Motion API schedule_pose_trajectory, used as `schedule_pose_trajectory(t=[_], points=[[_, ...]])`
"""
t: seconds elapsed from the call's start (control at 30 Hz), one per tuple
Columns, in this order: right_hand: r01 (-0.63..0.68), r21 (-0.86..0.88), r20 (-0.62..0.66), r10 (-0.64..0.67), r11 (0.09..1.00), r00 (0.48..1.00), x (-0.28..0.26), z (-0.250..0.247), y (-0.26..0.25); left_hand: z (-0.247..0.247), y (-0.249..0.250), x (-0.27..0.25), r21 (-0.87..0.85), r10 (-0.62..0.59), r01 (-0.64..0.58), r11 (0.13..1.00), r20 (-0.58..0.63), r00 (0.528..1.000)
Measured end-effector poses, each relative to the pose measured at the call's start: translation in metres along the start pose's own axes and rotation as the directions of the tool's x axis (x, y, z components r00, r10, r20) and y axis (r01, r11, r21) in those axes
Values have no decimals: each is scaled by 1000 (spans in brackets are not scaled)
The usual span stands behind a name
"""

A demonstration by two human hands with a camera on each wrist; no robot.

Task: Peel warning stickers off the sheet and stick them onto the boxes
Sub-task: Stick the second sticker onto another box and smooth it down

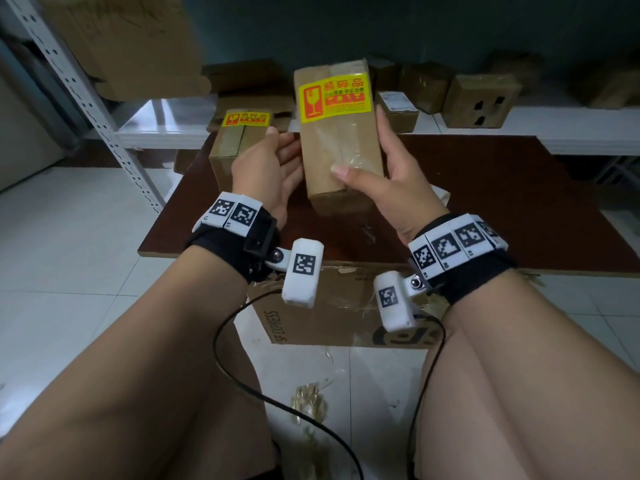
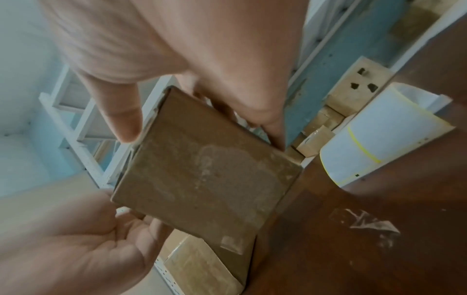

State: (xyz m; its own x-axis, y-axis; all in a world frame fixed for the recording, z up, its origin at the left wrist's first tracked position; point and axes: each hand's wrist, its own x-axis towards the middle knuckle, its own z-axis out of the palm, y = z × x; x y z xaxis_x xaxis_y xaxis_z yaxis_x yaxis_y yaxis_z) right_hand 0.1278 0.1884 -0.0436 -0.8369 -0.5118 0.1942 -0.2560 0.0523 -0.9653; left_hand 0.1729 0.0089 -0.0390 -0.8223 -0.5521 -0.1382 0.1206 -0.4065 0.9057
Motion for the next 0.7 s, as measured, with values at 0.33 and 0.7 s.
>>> schedule_pose_trajectory(t=[0.33,0.7], points=[[-293,24,71,291,956,954,0,-4,7,-5,-9,-10,295,-102,62,953,122,987],[-345,-78,-2,346,935,938,-6,10,10,-14,-1,-15,276,-190,194,941,-42,981]])
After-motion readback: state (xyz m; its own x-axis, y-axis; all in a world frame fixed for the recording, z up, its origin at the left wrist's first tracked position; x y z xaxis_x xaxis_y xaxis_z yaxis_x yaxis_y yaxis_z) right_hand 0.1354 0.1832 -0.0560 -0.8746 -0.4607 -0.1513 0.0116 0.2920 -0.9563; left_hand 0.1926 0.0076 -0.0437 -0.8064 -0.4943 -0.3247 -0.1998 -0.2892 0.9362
